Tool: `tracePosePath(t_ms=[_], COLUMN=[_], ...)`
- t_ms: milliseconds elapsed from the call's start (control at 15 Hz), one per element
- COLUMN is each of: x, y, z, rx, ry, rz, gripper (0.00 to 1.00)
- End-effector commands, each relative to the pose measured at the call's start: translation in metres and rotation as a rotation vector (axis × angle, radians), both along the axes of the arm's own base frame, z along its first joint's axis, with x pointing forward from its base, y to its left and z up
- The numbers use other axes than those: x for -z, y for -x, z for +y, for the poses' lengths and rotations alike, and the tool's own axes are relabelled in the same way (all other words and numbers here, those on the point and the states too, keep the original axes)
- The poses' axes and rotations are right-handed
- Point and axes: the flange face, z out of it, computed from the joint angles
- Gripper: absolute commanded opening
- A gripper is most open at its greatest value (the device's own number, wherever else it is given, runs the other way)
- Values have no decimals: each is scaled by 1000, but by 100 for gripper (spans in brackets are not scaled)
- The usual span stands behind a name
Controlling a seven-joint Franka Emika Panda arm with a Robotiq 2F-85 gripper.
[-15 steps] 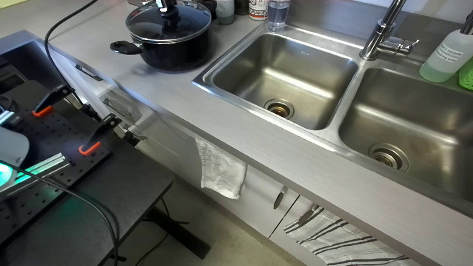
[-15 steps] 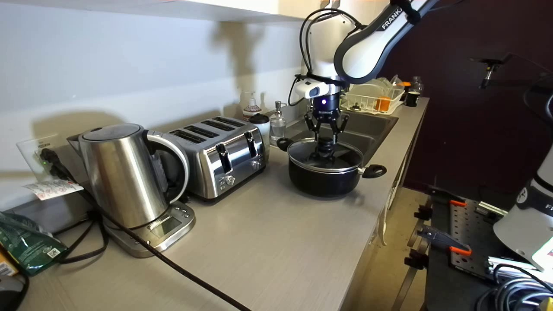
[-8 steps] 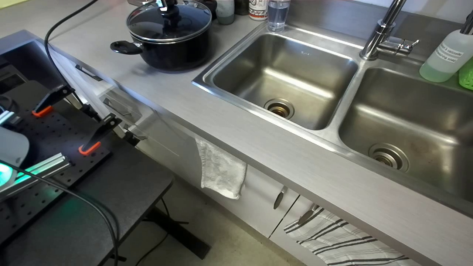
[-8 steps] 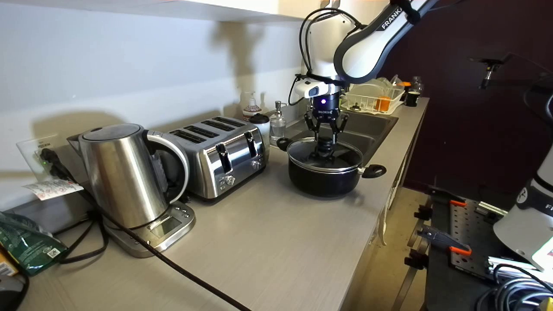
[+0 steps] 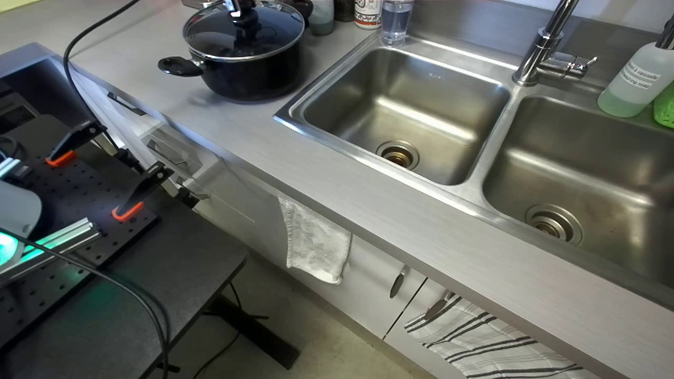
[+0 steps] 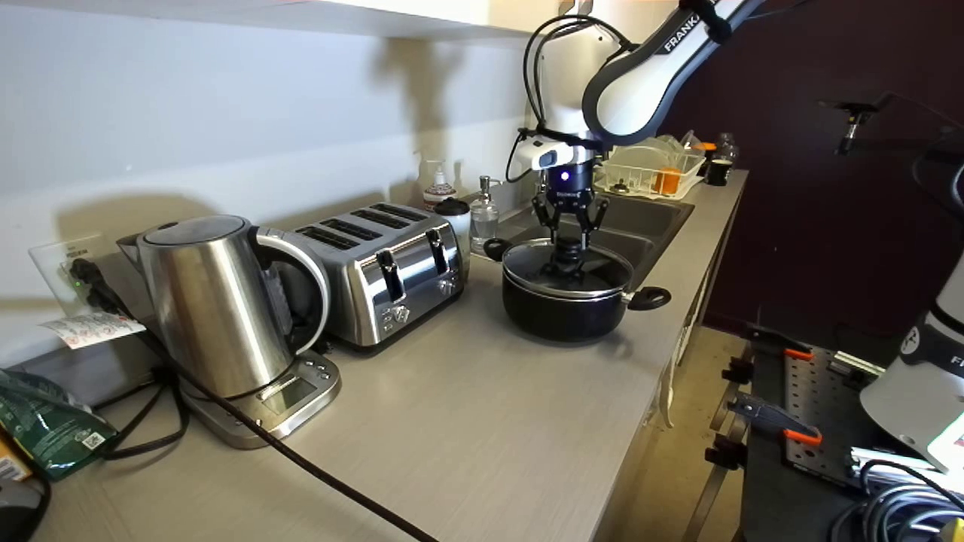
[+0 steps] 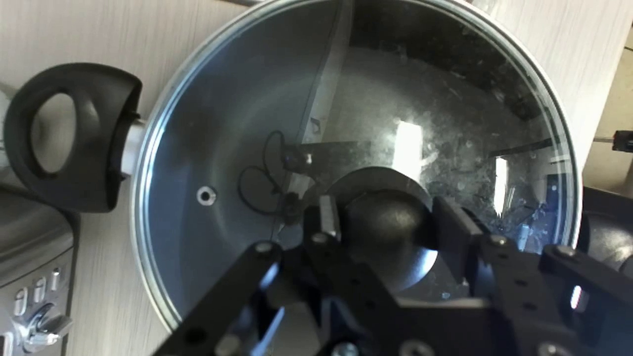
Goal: Place the lid on the pot
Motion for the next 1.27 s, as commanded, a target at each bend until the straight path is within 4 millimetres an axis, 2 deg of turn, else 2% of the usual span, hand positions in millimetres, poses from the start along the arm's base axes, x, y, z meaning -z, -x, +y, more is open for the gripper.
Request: tracePosePath(t_ms=[0, 200, 267, 333, 533, 667, 1200], x=[-10, -9, -9, -9, -13, -15, -18], y=[-5, -5, -5, -4, -6, -8, -7], z=[-7, -7, -6, -7, -7, -9, -13], rx=[23, 28, 31, 33, 39, 40, 46], ry=[14, 17, 17, 16, 15, 16, 17], rz=[-11, -12, -12, -12, -21, -29, -33], gripper=[25, 25, 75, 76, 95, 100, 100])
